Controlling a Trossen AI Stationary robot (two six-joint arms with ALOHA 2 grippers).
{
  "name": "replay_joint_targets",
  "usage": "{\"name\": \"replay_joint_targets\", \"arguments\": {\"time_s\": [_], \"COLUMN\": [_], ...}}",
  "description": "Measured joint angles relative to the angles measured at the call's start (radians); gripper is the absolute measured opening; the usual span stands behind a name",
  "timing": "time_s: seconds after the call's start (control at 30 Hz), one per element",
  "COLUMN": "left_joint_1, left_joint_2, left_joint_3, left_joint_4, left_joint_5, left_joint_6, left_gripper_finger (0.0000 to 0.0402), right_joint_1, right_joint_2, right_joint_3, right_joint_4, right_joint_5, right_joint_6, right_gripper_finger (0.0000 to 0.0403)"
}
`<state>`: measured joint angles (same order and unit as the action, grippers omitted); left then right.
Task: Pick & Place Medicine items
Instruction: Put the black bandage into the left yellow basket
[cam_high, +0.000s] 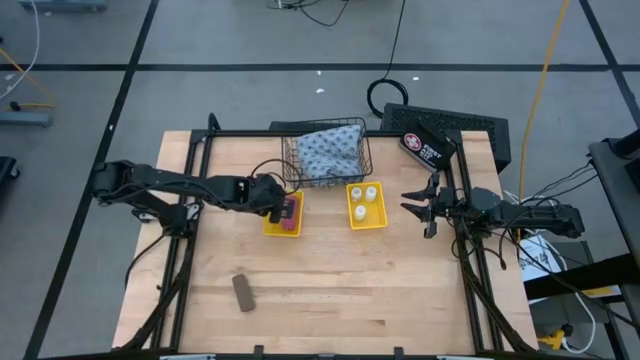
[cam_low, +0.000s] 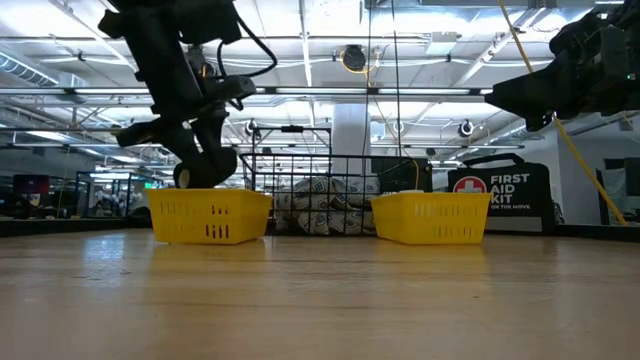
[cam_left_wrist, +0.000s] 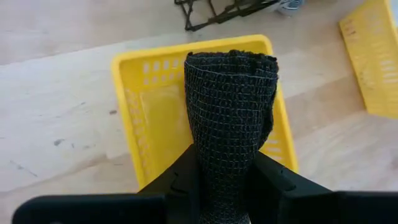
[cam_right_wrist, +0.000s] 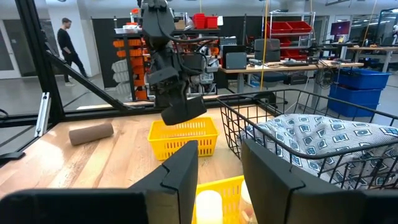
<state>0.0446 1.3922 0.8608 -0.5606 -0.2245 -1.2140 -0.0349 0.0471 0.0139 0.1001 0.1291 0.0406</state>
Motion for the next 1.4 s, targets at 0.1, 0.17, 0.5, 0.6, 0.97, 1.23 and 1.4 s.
{"name": "replay_joint_targets", "arguments": {"time_s": [0.1,0.17,0.5,0.6,0.97,1.23,1.4], "left_joint_1": [-0.001,0.000,0.000,0.000,0.000,0.013,0.058], "left_joint_2": [0.012,0.025,0.126,0.129,0.129,0.128,0.093], "left_joint_3": [0.000,0.000,0.000,0.000,0.000,0.000,0.000], "left_joint_4": [0.000,-0.017,-0.012,-0.011,-0.011,-0.011,-0.013], "left_joint_5": [0.000,-0.001,0.037,0.037,0.021,0.020,0.103], "left_joint_6": [-0.011,-0.031,-0.052,-0.049,-0.087,-0.006,0.079], "left_gripper_finger": [0.0092,0.0092,0.0092,0.0092,0.0188,0.0255,0.0266], "right_joint_1": [0.000,0.000,0.000,0.000,0.000,0.000,0.000], "right_joint_2": [0.000,0.000,0.000,0.001,0.000,0.000,0.000], "right_joint_3": [0.000,0.000,0.000,0.000,0.000,0.000,0.000], "right_joint_4": [0.000,0.000,0.000,-0.001,0.000,0.000,0.000], "right_joint_5": [0.000,0.000,0.000,0.000,0.000,0.000,0.000], "right_joint_6": [0.000,0.000,0.000,0.000,0.000,0.000,0.000], "right_gripper_finger": [0.0114,0.0114,0.0114,0.0114,0.0114,0.0114,0.0114]}}
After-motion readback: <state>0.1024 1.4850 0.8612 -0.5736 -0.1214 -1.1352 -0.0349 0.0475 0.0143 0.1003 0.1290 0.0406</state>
